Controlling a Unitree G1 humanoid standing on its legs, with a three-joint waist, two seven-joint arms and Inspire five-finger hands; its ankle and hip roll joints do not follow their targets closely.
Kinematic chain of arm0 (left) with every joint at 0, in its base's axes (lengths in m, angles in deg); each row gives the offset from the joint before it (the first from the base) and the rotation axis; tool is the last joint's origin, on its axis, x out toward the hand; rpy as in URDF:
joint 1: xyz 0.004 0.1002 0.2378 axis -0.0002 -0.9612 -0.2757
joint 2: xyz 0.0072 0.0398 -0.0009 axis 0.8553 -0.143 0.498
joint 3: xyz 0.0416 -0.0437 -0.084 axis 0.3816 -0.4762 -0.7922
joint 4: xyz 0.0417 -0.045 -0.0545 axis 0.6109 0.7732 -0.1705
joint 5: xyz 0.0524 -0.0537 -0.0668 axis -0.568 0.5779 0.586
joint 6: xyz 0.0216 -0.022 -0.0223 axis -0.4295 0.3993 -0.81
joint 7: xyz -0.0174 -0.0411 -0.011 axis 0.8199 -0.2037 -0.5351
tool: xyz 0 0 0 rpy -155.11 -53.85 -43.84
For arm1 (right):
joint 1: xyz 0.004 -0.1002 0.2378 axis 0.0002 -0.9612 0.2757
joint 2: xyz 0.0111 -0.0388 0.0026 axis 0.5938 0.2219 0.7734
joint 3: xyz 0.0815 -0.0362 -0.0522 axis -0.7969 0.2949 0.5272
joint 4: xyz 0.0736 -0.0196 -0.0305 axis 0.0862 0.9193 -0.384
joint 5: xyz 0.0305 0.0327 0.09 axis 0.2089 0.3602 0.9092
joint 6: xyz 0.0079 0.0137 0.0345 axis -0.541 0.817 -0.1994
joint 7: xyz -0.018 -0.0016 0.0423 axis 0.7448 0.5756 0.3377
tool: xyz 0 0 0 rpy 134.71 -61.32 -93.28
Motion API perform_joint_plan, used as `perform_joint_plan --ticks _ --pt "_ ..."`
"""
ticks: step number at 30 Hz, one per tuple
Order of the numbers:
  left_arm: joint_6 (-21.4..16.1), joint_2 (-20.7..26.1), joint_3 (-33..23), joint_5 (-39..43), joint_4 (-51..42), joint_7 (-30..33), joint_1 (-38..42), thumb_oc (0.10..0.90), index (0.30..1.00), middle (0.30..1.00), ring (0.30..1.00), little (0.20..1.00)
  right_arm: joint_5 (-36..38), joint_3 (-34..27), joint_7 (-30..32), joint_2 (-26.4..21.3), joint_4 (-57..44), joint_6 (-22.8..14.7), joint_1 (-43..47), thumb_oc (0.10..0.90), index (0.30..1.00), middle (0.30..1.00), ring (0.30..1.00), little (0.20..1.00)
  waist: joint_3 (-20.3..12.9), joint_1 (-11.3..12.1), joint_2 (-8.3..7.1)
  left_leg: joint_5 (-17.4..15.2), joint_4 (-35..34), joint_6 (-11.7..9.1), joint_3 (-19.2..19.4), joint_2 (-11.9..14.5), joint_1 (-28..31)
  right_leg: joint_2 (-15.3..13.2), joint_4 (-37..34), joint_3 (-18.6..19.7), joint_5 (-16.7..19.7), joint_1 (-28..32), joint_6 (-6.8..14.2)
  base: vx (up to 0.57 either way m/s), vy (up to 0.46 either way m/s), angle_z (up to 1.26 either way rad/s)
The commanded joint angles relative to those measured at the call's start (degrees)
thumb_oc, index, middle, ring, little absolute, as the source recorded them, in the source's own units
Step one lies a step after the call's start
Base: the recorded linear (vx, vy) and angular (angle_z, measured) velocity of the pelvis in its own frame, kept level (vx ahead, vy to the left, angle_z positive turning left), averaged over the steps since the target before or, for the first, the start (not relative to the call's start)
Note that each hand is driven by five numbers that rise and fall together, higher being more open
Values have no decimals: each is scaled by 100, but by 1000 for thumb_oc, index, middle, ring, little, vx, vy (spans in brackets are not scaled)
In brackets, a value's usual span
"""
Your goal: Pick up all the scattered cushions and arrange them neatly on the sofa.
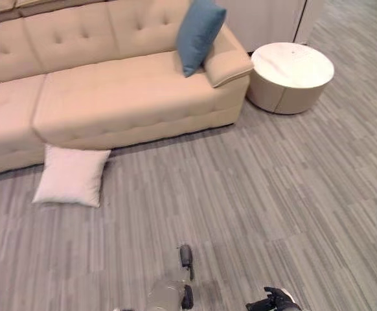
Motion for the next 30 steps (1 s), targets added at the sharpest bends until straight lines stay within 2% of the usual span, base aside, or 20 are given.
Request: perform_joint_plan --ticks 1,2,3,4,5,6,7,10,11,12,14,16,18,20,22,23,24,25,28,30 --pt "-88 -6 -52 184 40 138 404 800 900 900 900 900 -259 -136 -80 -95 -450 -85 24 800 900 900 900 900 -175 184 -144 -613 259 -555 -40 -186 124 -968 1494 -387 1781 -199 1157 517 93 2" --pt "-88 5 -15 189 -3 143 467 800 900 900 900 900 -271 -137 -89 -120 -465 -92 37 800 900 900 900 900 -171 165 -104 -729 277 -518 -125 -198 284 -1050 2075 -525 2298 -351 1157 214 18 11" --pt "-88 3 -15 189 -3 143 468 800 900 900 900 900 -271 -137 -89 -122 -465 -92 38 800 900 900 900 900 -182 175 -85 -730 287 -521 -122 -173 266 -1029 2062 -514 2318 -365 1157 408 151 16" --pt "-94 18 77 251 -137 157 674 800 900 900 900 900 -208 -240 -45 -155 -579 -97 64 800 900 900 900 900 -72 -3 137 -976 218 -324 -488 -246 781 -1191 3410 -674 2689 -953 1157 284 149 29" --pt "-94 15 76 251 -137 157 675 800 900 900 900 900 -208 -240 -45 -157 -579 -97 65 800 900 900 900 900 -81 1 151 -976 224 -325 -488 -231 768 -1176 3401 -671 2702 -962 1157 487 214 70" --pt "-105 -2 183 241 -226 192 787 800 900 900 900 900 -157 -326 11 -182 -652 -109 48 800 900 900 900 900 -3 -201 314 -1096 110 -276 -757 -226 1135 -1278 3904 -796 2336 -1401 884 520 110 159" --pt "-146 -43 411 153 -397 258 971 800 900 900 900 900 -86 -386 75 -245 -783 -147 26 800 900 900 900 900 144 -511 499 -1272 50 -296 -1129 -170 1606 -1521 3890 -1153 1564 -1992 461 646 91 185" --pt "-164 -61 610 79 -485 276 1153 800 900 900 900 900 -29 -400 116 -287 -862 -173 49 800 900 900 900 900 255 -763 584 -1382 53 -381 -1431 -110 1879 -1528 3197 -1341 1227 -2337 279 428 -85 152" --pt "-151 -113 867 -90 -522 244 1330 800 900 900 900 900 37 -384 142 -297 -903 -193 39 800 900 900 900 900 307 -997 512 -1563 14 -467 -1823 -163 2210 -1170 2101 -934 1186 -2604 285 315 -153 93" --pt "-151 -115 866 -90 -522 244 1332 800 900 900 900 900 37 -384 142 -298 -903 -193 41 800 900 900 900 900 307 -1003 528 -1559 12 -469 -1830 -147 2208 -1155 2058 -948 1213 -2584 283 481 -228 142" --pt "-147 -207 1134 -485 -377 142 1416 800 900 900 900 900 -41 -306 94 -302 -775 -94 11 800 900 900 900 900 299 -1239 405 -1923 -45 -596 -2138 -182 2620 -996 400 -520 1585 -2810 515 581 -233 87" --pt "-119 -227 1146 -583 -290 128 1408 800 900 900 900 900 -194 -222 -2 -239 -648 -19 -67 800 900 900 900 900 278 -1319 397 -2120 -45 -672 -2191 -122 2865 -1071 -3 -715 1824 -2980 606 634 -252 14" --pt "-123 -275 1064 -559 -159 57 1240 800 900 900 900 900 -198 -253 -57 -174 -501 11 -282 800 900 900 900 900 138 -1367 354 -2346 251 -749 -2291 -31 3095 -1018 -20 -578 1891 -2786 502 597 -276 69" --pt "-110 -298 1033 -561 -137 62 1180 800 900 900 900 900 -157 -289 -88 -165 -476 6 -321 800 900 900 900 900 87 -1357 358 -2398 583 -809 -2291 41 3071 -960 57 -542 1844 -2691 432 328 -172 51" --pt "-116 -318 1002 -528 -95 34 1127 800 900 900 900 900 -69 -363 -140 -183 -425 -1 -321 800 900 900 900 900 46 -1354 371 -2237 1122 -955 -2243 153 2944 -884 78 -531 1738 -2543 323 201 -124 33" --pt "-131 -320 963 -482 -111 2 1093 800 900 900 900 900 -9 -396 -162 -190 -396 -23 -317 800 900 900 900 900 60 -1308 377 -1973 1723 -1149 -2041 277 2687 -841 3 -552 1629 -2300 222 176 -239 58" --pt "-135 -265 917 -308 -231 6 1111 800 900 900 900 900 119 -387 -151 -197 -407 -69 -196 800 900 900 900 900 200 -1221 152 -1105 3804 -1271 -1600 570 1457 -956 -135 -623 1538 -1972 -12 346 -468 83" --pt "-130 -201 932 -282 -332 28 1101 800 900 900 900 900 152 -301 -122 -234 -435 -67 -135 800 900 900 900 900 342 -1040 -69 -1262 4863 -1012 -1212 699 846 -933 -264 -620 1409 -1654 -232 252 -401 73" --pt "-89 -192 975 -261 -383 59 1113 800 900 900 900 900 113 -253 -46 -326 -462 -57 -70 800 900 900 900 900 415 -861 -87 -1594 4739 -947 -873 809 377 -896 -337 -731 1191 -1302 -254 265 -154 13" --pt "-117 -192 970 -246 -409 76 1057 800 900 900 900 900 176 -332 27 -385 -529 -116 -72 800 900 900 900 900 414 -752 -121 -1722 3787 -909 -776 694 253 -899 -372 -766 1027 -1099 -199 354 22 -2"
